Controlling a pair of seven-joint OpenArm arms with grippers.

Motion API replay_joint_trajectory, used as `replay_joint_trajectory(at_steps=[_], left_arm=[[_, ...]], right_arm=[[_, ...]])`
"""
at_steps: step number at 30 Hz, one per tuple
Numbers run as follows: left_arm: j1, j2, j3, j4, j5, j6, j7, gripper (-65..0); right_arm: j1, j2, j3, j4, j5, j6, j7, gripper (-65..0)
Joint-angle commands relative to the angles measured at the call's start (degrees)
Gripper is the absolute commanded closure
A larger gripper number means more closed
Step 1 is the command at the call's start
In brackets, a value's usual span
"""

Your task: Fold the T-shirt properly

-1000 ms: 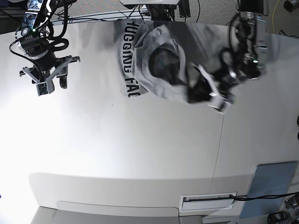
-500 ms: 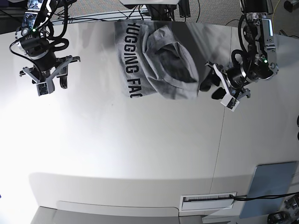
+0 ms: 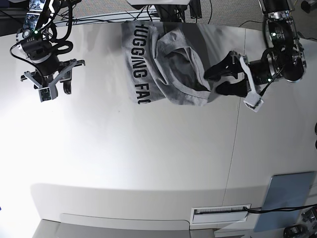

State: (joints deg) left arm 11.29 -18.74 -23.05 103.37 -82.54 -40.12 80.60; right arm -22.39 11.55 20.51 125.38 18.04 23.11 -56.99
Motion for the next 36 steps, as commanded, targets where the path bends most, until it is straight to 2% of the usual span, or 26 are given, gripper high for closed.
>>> replay_joint_trajectory(at_steps=[1,8,10,12,13,17,19,21,23,26,29,36], left_arm=[[0.37,-0.66,-0.33,0.9,-2.46,0.12,-0.6,-43.3],[4.63,-0.63,-0.35,0.9,-1.46,0.12,-0.6,-43.4],[4.74,-0.63,-0.39,0.9,1.44,0.12,-0.6,-43.3],[4.74,-0.94,-0.39,0.9,5.81,0.12,-0.6,-43.3],[4.76,-1.27,-0.39,0.9,8.39,0.12,-2.69,-43.4],[4.76,-3.37,-0.39,0.9,20.28,0.12,-18.51,-43.3],[4.76,-4.24,-0.39,0.9,25.79,0.42,-23.8,-41.7],[4.76,-5.05,-0.39,0.9,29.88,2.08,-26.51,-35.5],[4.76,-5.42,-0.39,0.9,32.11,2.91,-27.08,-26.6],[4.98,-5.38,-0.39,0.9,32.87,3.02,-27.08,-15.6],[5.09,-5.38,-0.39,0.9,32.89,3.02,-27.04,-14.2],[5.09,-5.38,-0.39,0.9,35.28,3.02,-27.06,-14.2]], right_arm=[[0.17,0.66,0.22,0.98,0.33,-0.28,1.01,-23.8],[0.17,0.66,0.22,0.98,0.74,-0.17,0.02,-23.8],[0.17,0.66,0.17,0.98,3.5,1.46,-0.92,-23.8],[0.17,0.66,0.17,0.98,8.81,4.59,-3.06,-23.8],[0.17,0.63,0.17,0.98,11.98,5.66,-4.04,-23.8],[0.2,0.66,-0.15,0.98,24.33,10.12,-5.2,-22.8],[0.2,0.66,-1.68,0.98,27.52,12.26,-5.2,-17.3],[0.2,0.66,-4.98,0.98,27.54,13.2,-5.14,-10.2],[0.35,0.66,-9.7,0.98,26.91,14.56,-5.11,-4.2],[1.27,0.66,-18.47,0.96,22.51,16.06,-3.43,-0.1],[2.89,0.63,-27.19,0.94,15.78,15.87,-1.36,0.0],[3.06,0.68,-41.46,0.87,5.86,14.03,-3.04,0.0]])
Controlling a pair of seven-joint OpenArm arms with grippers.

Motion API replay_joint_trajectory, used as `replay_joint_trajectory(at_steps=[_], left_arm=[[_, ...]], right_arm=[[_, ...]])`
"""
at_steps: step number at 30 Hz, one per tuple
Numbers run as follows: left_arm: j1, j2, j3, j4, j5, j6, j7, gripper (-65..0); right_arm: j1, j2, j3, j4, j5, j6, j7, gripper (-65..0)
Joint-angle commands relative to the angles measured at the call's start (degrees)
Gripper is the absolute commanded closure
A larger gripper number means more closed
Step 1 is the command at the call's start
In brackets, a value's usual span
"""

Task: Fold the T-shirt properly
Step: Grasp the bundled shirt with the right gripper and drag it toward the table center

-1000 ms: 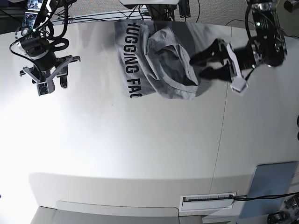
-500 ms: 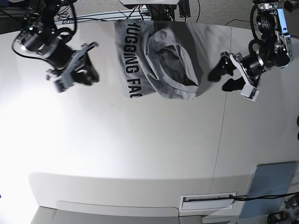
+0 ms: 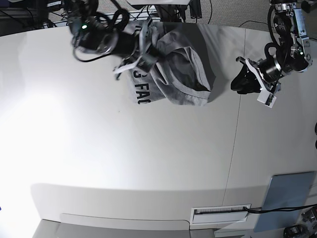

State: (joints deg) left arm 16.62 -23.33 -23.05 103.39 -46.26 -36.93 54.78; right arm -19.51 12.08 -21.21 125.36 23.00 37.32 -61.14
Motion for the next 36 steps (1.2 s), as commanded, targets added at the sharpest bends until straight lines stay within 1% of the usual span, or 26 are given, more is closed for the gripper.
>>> replay_joint_trajectory(at_steps=[1,3,7,10,14,15,16,18,20,24,26,27,30,33,36], left_arm=[[-0.26,-0.81,-0.39,0.87,-0.61,-0.15,-1.25,-14.2],[-0.26,-0.81,-0.39,0.87,-0.55,-0.15,-1.27,-14.2],[-0.26,-0.81,-0.39,0.87,-0.39,-0.15,-1.27,-14.2],[-0.28,-0.81,-0.39,0.87,-0.42,-0.15,-1.31,-14.2],[-0.28,-0.81,-0.39,0.87,-0.42,-0.15,-2.32,-14.2],[-0.26,-0.81,-0.39,0.87,-0.42,-0.15,-2.34,-14.2],[-0.26,-0.79,-0.39,0.87,-0.42,-0.17,-2.32,-14.2],[-0.26,-0.79,-0.39,0.87,-0.42,-0.17,-2.27,-14.2],[-0.26,-0.79,-0.39,0.87,-0.42,-0.17,-2.14,-14.2],[-0.26,-0.79,-0.39,0.87,-0.42,-0.17,-2.14,-14.2],[-0.26,-0.81,-0.39,0.87,-0.42,-0.17,-2.14,-14.2],[-0.26,-0.81,-0.39,0.87,-0.42,-0.17,-2.21,-14.2],[-0.26,-0.79,-0.39,0.87,-0.42,-0.2,-2.21,-14.2],[-0.26,-0.79,-0.39,0.87,-0.42,-0.2,-2.25,-14.2],[-0.26,-0.79,-0.39,0.87,-0.42,-0.2,-2.16,-14.2]], right_arm=[[0.11,0.17,-0.9,0.59,-0.35,-1.49,0.68,0.0],[0.13,0.17,-2.36,-1.36,-1.66,-3.69,0.09,0.0],[0.33,0.13,-3.74,-8.48,-1.64,-3.74,0.02,0.0],[1.53,0.11,-5.14,-12.9,-1.64,-3.74,2.43,0.0],[5.84,-0.52,-8.33,-17.75,-1.66,-3.8,5.97,0.0],[7.21,-1.05,-9.07,-19.28,-1.68,-4.63,6.86,0.0],[8.74,-1.73,-9.66,-21.05,-1.92,-6.38,7.89,0.0],[11.93,-3.45,-10.38,-25.03,-3.56,-10.8,10.14,0.0],[14.93,-5.16,-10.38,-29.07,-5.44,-14.36,11.85,0.0],[20.0,-7.04,-10.19,-33.86,-8.66,-19.71,12.66,0.0],[21.33,-7.02,-10.19,-33.94,-10.16,-22.86,13.99,0.0],[21.86,-7.02,-10.19,-33.83,-10.64,-23.28,14.47,0.0],[22.43,-7.21,-10.19,-31.61,-10.54,-23.15,14.53,0.0],[22.38,-7.17,-10.16,-25.51,-10.91,-23.15,14.34,0.0],[22.36,-7.19,-8.76,-18.14,-14.71,-23.71,12.79,0.0]])
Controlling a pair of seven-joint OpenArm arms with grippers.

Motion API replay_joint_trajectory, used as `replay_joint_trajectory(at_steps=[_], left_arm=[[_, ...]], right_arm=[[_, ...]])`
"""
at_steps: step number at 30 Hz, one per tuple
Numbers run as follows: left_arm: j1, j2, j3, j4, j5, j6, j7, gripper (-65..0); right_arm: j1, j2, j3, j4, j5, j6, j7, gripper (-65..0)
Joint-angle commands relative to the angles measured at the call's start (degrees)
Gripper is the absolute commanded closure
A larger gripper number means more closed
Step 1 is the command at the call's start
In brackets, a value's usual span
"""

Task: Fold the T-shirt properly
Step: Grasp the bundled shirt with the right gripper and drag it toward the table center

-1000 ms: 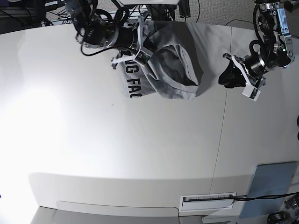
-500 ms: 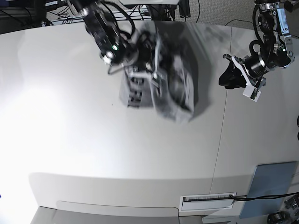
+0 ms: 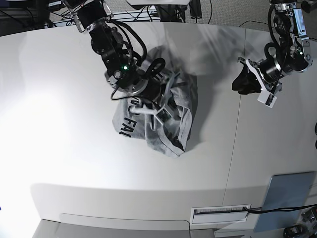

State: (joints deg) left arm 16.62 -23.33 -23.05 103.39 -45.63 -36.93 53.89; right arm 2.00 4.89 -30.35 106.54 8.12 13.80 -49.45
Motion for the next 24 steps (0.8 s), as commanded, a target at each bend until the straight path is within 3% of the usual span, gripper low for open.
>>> replay_joint_trajectory(at_steps=[1,5,12,19,24], left_arm=[[-0.26,-0.81,-0.39,0.87,-1.05,-0.2,-1.25,-14.2],[-0.28,-0.79,-0.39,0.87,-1.07,-0.2,-1.29,-14.2],[-0.28,-0.79,-0.39,0.87,-3.65,-0.61,-1.4,-14.2],[-0.28,-0.31,-0.33,0.87,-4.57,-0.63,-1.42,-14.2],[-0.44,-0.33,-0.33,0.87,-4.76,-1.05,-1.46,-14.2]], right_arm=[[0.85,0.02,1.44,2.47,-1.79,-1.31,0.15,0.0],[0.87,0.26,9.38,3.61,-6.29,-3.39,-1.05,0.0],[1.01,3.08,25.14,1.99,-4.15,-3.13,0.79,0.0],[4.81,4.33,25.94,-13.68,-1.14,1.73,5.73,0.0],[7.89,4.31,24.92,-18.05,2.25,8.33,1.99,0.0]])
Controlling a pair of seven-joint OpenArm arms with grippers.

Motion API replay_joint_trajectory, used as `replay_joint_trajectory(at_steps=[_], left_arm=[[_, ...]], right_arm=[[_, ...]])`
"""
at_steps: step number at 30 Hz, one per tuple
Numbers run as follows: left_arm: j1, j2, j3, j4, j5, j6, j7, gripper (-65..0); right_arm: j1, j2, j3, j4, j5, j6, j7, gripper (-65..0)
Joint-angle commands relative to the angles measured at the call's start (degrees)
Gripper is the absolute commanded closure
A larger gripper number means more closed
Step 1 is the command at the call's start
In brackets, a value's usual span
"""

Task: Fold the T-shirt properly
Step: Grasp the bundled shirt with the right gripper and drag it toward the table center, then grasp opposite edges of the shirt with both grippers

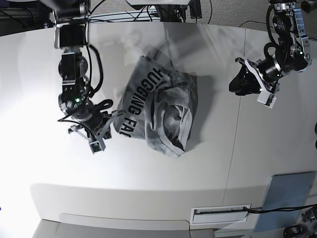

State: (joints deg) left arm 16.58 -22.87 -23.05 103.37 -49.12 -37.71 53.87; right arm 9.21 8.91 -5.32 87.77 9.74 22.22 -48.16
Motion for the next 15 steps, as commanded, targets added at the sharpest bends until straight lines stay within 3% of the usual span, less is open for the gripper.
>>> replay_joint_trajectory(at_steps=[1,4,10,15], left_arm=[[-0.42,-0.79,-0.33,0.9,-1.25,-1.7,-1.49,-14.2],[-0.42,-0.79,-0.33,0.9,-1.27,-2.29,-1.88,-14.2],[-2.14,-0.76,0.72,0.87,-1.46,-2.29,-1.88,-14.3],[-5.44,-0.79,6.47,0.83,-1.4,-2.29,-1.86,-14.4]], right_arm=[[0.63,0.31,-0.28,0.72,1.44,1.55,-0.59,0.0],[-0.35,0.31,-0.31,0.72,2.49,3.96,-3.56,0.0],[-5.68,0.26,-0.33,1.66,2.93,6.49,-2.05,0.0],[-11.23,0.09,-0.37,6.75,2.93,7.15,-0.85,0.0]])
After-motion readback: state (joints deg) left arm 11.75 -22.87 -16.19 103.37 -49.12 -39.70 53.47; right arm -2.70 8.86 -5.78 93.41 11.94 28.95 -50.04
